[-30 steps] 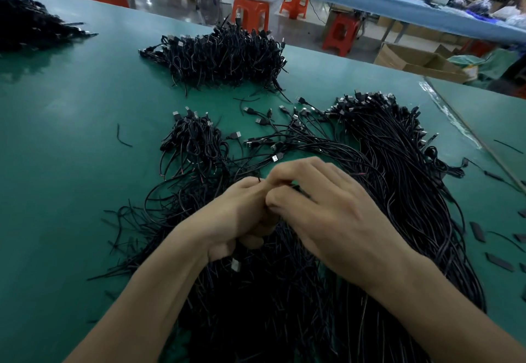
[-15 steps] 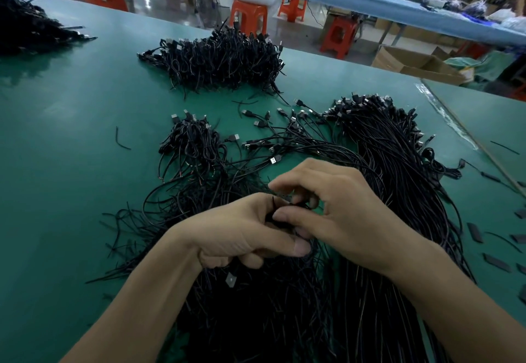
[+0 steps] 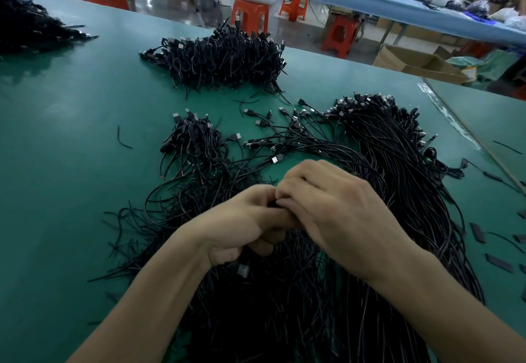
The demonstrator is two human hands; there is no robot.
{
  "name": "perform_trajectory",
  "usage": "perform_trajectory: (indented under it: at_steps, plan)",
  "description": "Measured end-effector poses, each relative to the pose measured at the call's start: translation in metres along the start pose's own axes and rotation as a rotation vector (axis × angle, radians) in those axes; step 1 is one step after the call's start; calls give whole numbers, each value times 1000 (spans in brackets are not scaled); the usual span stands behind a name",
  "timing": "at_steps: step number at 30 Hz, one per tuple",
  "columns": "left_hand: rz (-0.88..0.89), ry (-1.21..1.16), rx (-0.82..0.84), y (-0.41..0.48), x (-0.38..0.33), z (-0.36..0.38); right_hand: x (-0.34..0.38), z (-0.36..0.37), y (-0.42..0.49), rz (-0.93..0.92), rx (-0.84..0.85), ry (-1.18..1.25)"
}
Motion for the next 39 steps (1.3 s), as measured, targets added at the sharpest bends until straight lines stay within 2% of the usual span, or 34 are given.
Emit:
perform_trajectory:
  at_steps: [5,9,12,15,17,19,23,27,31,37,39]
  plan:
    - [14,-408,-80,6,-6,5,-10,8,0,153,-168,-61]
    - [169,-423,-198,9,-6,1,-18,18,-2,378,-287,210]
    - [286,-191,-276,7,-6,-5,-21,27,-7,546,-366,554]
    - [422,308,-456,3,-12,-13,-27,33,-9,660,-331,735]
    - [496,558,-602,-1,-16,-16,-30,34,-10,696,-313,881]
    - [589,652,-686,-6,-18,-16,-31,34,-11,711,-310,1037]
    - [691,669,-632,-7,-20,-8,-31,35,-13,740,-262,1265]
    - [677,695,-586,-6,-21,-5,-36,37,-14,763,-270,1249]
    - [666,499,-536,-5,-21,-1,-37,39,-15,743,-254,1201]
    - [729,393,-587,-7,-21,-4,-36,37,-12,709,-269,1153]
    - [719,463,-626,-7,-20,-5,-35,37,-13,718,-275,1168]
Point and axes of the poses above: each hand's wrist, its own y-axis towards the middle knuckle, its own z-axis out of the palm, x = y × z, the point moved 4 cm from there along y, towards the middle knuckle, and after that the axes turned 1 degree about -z, right-handed, at the moved point
